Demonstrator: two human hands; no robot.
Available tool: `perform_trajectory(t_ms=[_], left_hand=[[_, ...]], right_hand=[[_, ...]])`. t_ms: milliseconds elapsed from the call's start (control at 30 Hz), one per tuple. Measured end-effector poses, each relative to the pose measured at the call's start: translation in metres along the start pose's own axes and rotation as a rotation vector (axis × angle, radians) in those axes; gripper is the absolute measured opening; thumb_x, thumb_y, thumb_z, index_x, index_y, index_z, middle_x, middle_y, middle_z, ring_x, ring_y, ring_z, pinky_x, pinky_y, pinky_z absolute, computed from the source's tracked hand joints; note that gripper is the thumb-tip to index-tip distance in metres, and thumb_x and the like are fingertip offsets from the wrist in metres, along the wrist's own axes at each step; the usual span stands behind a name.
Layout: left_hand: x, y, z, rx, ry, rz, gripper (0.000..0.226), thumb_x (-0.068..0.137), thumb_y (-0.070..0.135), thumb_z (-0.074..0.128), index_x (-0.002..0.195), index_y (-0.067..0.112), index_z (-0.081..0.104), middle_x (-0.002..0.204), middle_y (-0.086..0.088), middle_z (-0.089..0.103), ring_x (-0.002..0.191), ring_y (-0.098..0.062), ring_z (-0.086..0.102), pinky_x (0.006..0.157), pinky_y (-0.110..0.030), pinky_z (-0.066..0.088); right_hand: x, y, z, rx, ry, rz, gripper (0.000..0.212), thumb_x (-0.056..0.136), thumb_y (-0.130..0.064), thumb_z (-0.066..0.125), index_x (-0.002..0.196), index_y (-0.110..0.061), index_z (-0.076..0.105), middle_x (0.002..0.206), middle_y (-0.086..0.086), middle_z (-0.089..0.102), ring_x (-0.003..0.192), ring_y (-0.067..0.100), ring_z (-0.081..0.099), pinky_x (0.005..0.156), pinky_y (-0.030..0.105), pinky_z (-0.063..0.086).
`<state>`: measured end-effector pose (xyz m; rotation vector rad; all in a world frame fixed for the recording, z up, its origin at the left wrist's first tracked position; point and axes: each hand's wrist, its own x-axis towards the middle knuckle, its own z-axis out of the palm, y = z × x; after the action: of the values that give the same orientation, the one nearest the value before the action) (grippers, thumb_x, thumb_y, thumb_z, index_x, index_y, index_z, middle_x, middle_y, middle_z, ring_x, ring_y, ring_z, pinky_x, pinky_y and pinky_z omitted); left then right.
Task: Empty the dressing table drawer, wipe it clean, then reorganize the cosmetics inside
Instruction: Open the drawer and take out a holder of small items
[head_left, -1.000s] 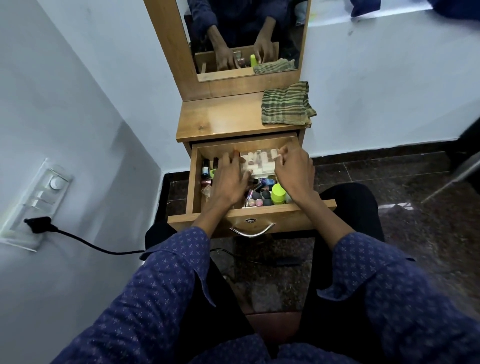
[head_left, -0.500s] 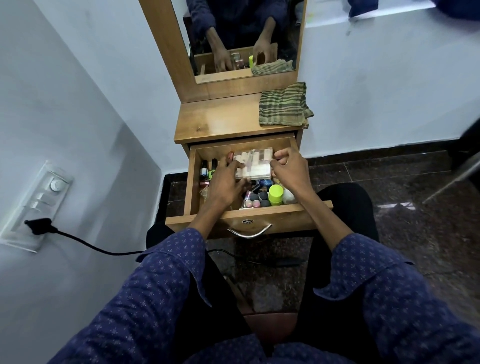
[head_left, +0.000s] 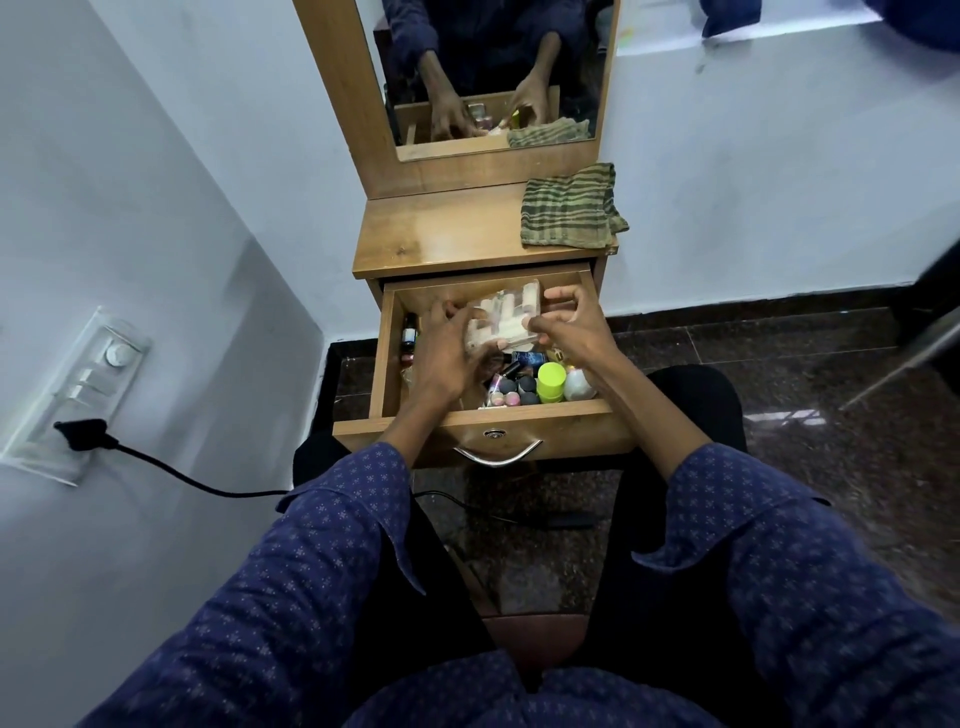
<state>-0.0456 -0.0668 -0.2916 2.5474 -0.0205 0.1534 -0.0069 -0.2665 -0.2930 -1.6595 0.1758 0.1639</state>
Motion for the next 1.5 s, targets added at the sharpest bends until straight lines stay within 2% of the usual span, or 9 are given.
perform_trajectory(t_ms=[100, 200, 300, 433, 600, 733, 867, 1267, 1500], left_hand=[[0.001, -0.002, 0.001, 0.003, 0.071, -0.139, 0.078, 0.079, 0.081, 0.067, 0.137, 0.03, 0.06, 0.143, -0.007, 0.05, 0.131, -0.027, 0.051, 0.104, -0.048, 0.053], [0.001, -0.007, -0.004, -0.189, 0.194, -0.213, 0.082, 0.075, 0.098, 0.049, 0.118, 0.029, 0.064, 0.122, 0.002, 0.065, 0.108, -0.017, 0.066, 0.088, -0.048, 0.061], [-0.003, 0.001, -0.018, -0.174, 0.341, -0.135, 0.059, 0.096, 0.079, 0.041, 0.103, 0.025, 0.064, 0.109, 0.004, 0.067, 0.097, -0.015, 0.066, 0.085, -0.046, 0.059], [-0.004, 0.002, -0.032, -0.169, 0.517, -0.035, 0.03, 0.104, 0.042, 0.045, 0.112, 0.018, 0.062, 0.12, 0.0, 0.059, 0.108, -0.018, 0.06, 0.091, -0.042, 0.053], [0.011, -0.008, -0.05, -0.298, 0.594, -0.088, 0.028, 0.099, 0.034, 0.054, 0.121, 0.018, 0.06, 0.126, 0.0, 0.057, 0.119, -0.019, 0.055, 0.102, -0.038, 0.05], [0.033, -0.018, -0.07, -0.336, 0.564, -0.116, 0.03, 0.096, 0.032, 0.059, 0.121, 0.017, 0.064, 0.123, 0.0, 0.059, 0.113, -0.016, 0.058, 0.098, -0.032, 0.052], [0.058, -0.03, -0.08, -0.339, 0.518, -0.122, 0.029, 0.097, 0.027, 0.061, 0.124, 0.016, 0.066, 0.128, 0.001, 0.061, 0.117, -0.014, 0.058, 0.1, -0.026, 0.049], [0.131, -0.089, -0.083, -0.29, 0.434, -0.204, 0.031, 0.106, 0.029, 0.046, 0.127, 0.022, 0.067, 0.134, -0.001, 0.066, 0.129, -0.024, 0.054, 0.111, -0.055, 0.043], [0.146, -0.108, -0.084, -0.316, 0.388, -0.14, 0.032, 0.11, 0.026, 0.047, 0.136, 0.02, 0.064, 0.143, -0.001, 0.061, 0.133, -0.019, 0.05, 0.111, -0.031, 0.042]], right_hand=[[-0.001, -0.006, -0.002, 0.14, -0.011, 0.072, 0.048, 0.084, -0.003, 0.084, 0.124, -0.008, 0.059, 0.113, 0.014, 0.069, 0.091, 0.024, 0.072, 0.088, 0.044, 0.064], [-0.002, -0.006, -0.001, 0.207, -0.072, 0.109, 0.041, 0.084, -0.003, 0.083, 0.12, -0.007, 0.064, 0.117, 0.018, 0.072, 0.093, 0.025, 0.071, 0.088, 0.038, 0.061], [-0.006, -0.009, 0.003, 0.268, -0.103, 0.12, 0.036, 0.085, 0.0, 0.081, 0.117, -0.008, 0.066, 0.121, 0.021, 0.072, 0.091, 0.024, 0.069, 0.082, 0.031, 0.06], [-0.011, -0.029, 0.019, 0.281, -0.142, 0.045, 0.043, 0.086, -0.002, 0.082, 0.126, -0.004, 0.063, 0.117, 0.015, 0.075, 0.096, 0.021, 0.073, 0.08, 0.026, 0.061], [0.003, -0.065, 0.052, 0.155, -0.108, -0.135, 0.051, 0.082, -0.009, 0.088, 0.126, 0.0, 0.063, 0.118, 0.017, 0.072, 0.103, 0.025, 0.074, 0.078, 0.026, 0.063], [0.023, -0.087, 0.072, -0.195, -0.031, -0.319, 0.058, 0.073, -0.021, 0.095, 0.123, -0.006, 0.071, 0.113, 0.004, 0.073, 0.1, 0.015, 0.069, 0.082, 0.021, 0.054], [0.049, -0.097, 0.09, -0.352, 0.009, -0.334, 0.053, 0.073, -0.021, 0.096, 0.118, -0.004, 0.074, 0.103, 0.001, 0.072, 0.093, 0.012, 0.067, 0.075, 0.018, 0.048], [0.113, -0.11, 0.144, -0.502, 0.13, -0.391, 0.045, 0.073, -0.023, 0.095, 0.112, -0.008, 0.077, 0.103, 0.002, 0.076, 0.095, 0.013, 0.068, 0.086, 0.033, 0.058], [0.128, -0.097, 0.157, -0.553, 0.172, -0.454, 0.04, 0.074, -0.025, 0.094, 0.108, -0.012, 0.078, 0.099, 0.0, 0.075, 0.09, 0.013, 0.07, 0.082, 0.033, 0.06]])
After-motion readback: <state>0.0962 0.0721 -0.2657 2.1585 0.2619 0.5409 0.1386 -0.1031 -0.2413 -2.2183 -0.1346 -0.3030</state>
